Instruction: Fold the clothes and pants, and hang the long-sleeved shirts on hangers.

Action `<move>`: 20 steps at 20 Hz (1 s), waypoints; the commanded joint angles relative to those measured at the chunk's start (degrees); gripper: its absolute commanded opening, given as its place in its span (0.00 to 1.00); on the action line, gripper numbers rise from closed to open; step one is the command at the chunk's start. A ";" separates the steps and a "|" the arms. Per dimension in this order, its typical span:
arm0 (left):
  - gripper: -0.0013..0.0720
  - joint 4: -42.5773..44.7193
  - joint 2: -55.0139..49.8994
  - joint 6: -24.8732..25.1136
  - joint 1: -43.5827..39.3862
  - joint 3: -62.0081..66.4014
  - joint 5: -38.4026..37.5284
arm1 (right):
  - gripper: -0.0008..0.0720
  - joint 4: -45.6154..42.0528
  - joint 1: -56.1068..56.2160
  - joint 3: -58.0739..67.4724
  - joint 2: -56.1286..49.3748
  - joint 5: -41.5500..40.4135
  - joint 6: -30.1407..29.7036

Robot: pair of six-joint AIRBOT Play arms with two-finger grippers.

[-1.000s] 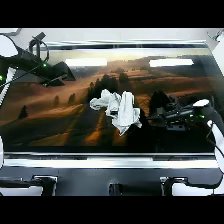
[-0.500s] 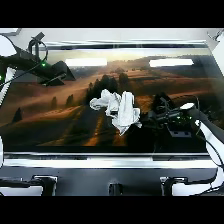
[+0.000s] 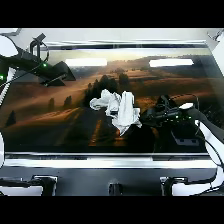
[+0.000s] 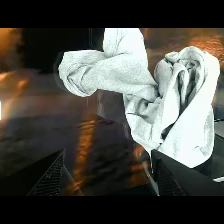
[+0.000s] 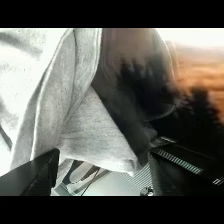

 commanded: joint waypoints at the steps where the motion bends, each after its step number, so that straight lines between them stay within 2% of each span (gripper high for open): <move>1: 0.84 0.02 -0.24 -0.04 0.02 -0.02 0.00 | 0.88 -4.55 2.32 -0.04 -0.11 1.92 0.96; 4: 0.84 0.00 -0.24 -0.04 0.02 -0.02 0.00 | 0.87 -7.17 6.54 -0.04 -0.11 -0.39 1.33; 5: 0.84 0.00 -0.24 -0.04 0.02 -0.02 0.00 | 0.78 -7.23 7.02 -0.04 -0.11 -1.31 1.86; 6: 0.84 0.00 -0.24 -0.02 0.02 -0.02 0.00 | 0.64 -7.34 7.17 -0.04 -0.11 -2.05 2.34; 9: 0.83 0.17 -0.26 0.00 0.04 -0.02 0.00 | 0.17 -7.28 7.04 0.00 -0.09 -4.37 3.21; 10: 0.83 1.09 -0.37 0.02 0.22 -0.02 0.00 | 0.08 -6.99 7.04 0.00 -0.07 -4.63 3.17; 12: 0.83 5.86 -0.87 -1.90 1.86 -0.98 0.74 | 0.06 -7.04 7.04 0.00 -0.02 -4.66 3.21; 14: 0.83 3.89 -1.75 -2.38 5.66 -4.35 5.31 | 0.06 -7.19 7.04 0.00 0.13 -4.11 2.95; 16: 0.82 -4.66 -3.30 3.50 9.57 -8.92 11.26 | 0.06 -7.08 7.04 0.00 0.81 -4.33 2.95; 18: 0.47 -12.20 -6.32 9.97 11.43 -12.85 13.73 | 0.07 -7.10 7.04 0.00 1.75 -4.55 2.95; 20: 0.45 -12.87 -10.40 11.58 10.78 -15.13 13.62 | 0.06 -7.06 7.04 0.00 2.60 -4.24 3.02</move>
